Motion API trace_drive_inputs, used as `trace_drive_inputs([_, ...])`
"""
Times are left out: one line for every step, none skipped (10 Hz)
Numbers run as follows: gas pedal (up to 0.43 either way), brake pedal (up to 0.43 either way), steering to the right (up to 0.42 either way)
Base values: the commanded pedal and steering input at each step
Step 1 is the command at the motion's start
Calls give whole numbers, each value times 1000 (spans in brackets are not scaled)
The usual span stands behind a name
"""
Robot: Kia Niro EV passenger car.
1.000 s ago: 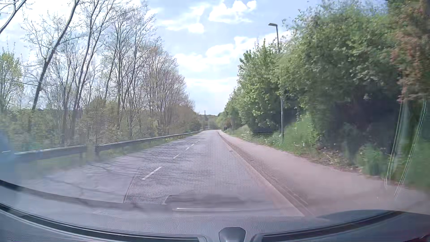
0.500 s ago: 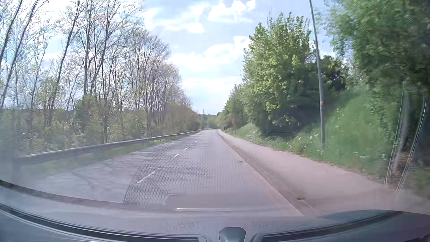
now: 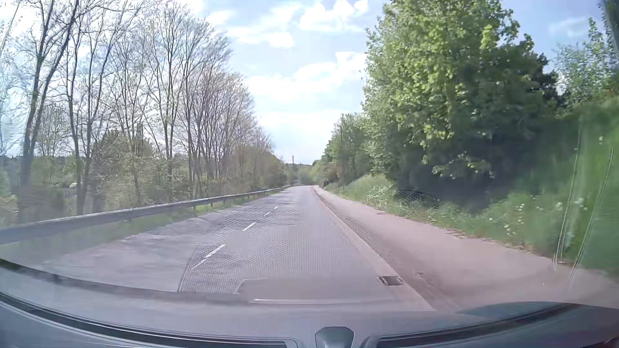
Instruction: Follow the waypoints while adhering to traffic rules and regulations
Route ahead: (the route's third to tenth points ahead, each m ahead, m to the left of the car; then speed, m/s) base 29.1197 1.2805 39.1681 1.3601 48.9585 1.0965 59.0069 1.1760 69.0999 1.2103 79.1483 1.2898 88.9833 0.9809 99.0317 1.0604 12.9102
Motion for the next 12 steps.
trace_drive_inputs([28, 0, -5])
trace_drive_inputs([8, 0, -5])
trace_drive_inputs([0, 0, -6])
trace_drive_inputs([0, 0, -5])
trace_drive_inputs([0, 0, -5])
trace_drive_inputs([0, 0, -5])
trace_drive_inputs([0, 0, -5])
trace_drive_inputs([0, 0, -5])
trace_drive_inputs([0, 0, -4])
trace_drive_inputs([0, 0, -4])
trace_drive_inputs([0, 0, -5])
trace_drive_inputs([8, 0, -5])
